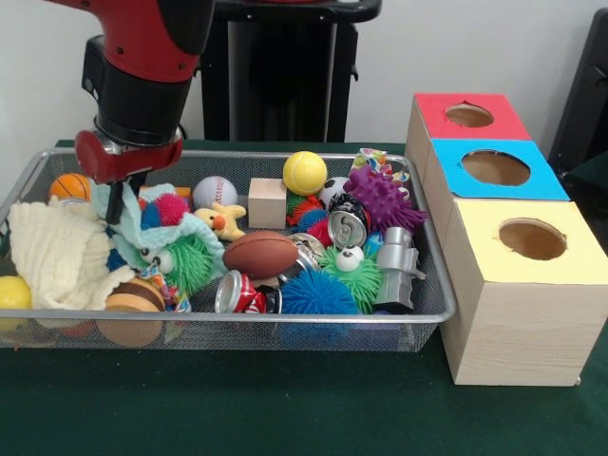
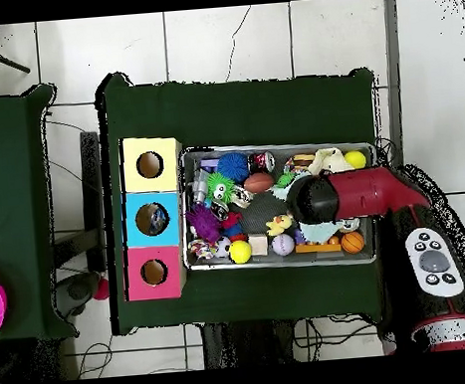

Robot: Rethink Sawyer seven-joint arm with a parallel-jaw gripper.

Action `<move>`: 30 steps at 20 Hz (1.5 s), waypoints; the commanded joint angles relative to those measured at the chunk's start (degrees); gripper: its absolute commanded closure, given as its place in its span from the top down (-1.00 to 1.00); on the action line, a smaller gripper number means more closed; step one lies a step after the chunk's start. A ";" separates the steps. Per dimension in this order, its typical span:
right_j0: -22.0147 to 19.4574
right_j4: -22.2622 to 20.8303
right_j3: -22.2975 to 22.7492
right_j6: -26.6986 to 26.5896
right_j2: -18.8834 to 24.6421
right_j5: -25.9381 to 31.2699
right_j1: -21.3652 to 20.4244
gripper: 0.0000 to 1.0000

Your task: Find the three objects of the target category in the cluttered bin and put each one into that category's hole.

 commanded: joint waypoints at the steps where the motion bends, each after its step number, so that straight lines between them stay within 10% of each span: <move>1: -1.65 -4.84 -3.55 -20.96 7.45 6.57 -1.54 -1.00; 30: -5.50 -7.17 -10.22 -30.38 13.59 11.07 -0.40 -1.00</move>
